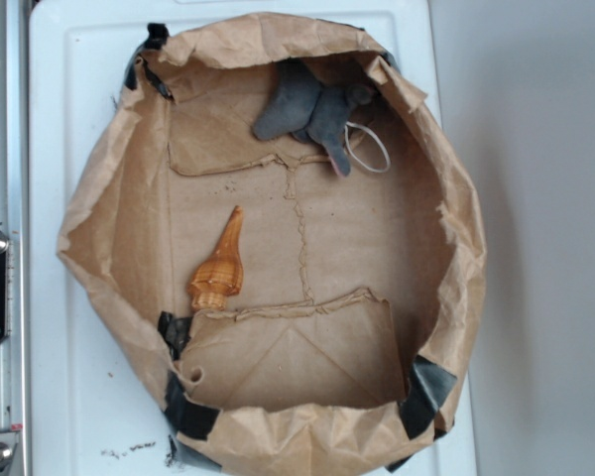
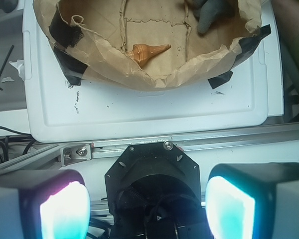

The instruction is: Grab the shell.

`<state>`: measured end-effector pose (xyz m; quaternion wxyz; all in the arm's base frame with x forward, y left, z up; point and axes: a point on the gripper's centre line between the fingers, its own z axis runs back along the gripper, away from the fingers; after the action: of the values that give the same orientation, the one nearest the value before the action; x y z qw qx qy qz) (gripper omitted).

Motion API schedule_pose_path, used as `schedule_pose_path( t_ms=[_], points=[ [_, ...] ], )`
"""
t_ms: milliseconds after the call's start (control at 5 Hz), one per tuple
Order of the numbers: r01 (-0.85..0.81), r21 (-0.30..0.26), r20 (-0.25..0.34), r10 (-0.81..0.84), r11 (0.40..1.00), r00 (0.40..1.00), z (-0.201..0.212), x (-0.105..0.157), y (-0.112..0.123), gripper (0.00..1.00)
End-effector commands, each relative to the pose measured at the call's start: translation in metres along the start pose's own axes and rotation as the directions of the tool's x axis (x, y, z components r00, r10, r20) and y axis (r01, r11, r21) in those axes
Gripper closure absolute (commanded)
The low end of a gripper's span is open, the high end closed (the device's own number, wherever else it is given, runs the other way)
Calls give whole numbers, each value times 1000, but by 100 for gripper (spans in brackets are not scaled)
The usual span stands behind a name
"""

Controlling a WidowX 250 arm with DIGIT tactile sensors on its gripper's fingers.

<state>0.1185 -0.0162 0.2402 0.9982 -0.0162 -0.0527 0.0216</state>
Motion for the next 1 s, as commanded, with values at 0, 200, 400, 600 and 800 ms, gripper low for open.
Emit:
schedule_pose_path(
  t_ms=[0,200,400,600,800],
  points=[
    [0,0,0,0,1000,1000,0,0,0,0],
    [-77,14,141,75,997,987,-10,30,-1,0],
    [-116,11,249,109,993,962,-23,60,3,0],
    [-191,1,211,187,982,959,-38,88,22,0],
    [-289,-18,150,288,957,946,-60,118,45,0]
  ],
)
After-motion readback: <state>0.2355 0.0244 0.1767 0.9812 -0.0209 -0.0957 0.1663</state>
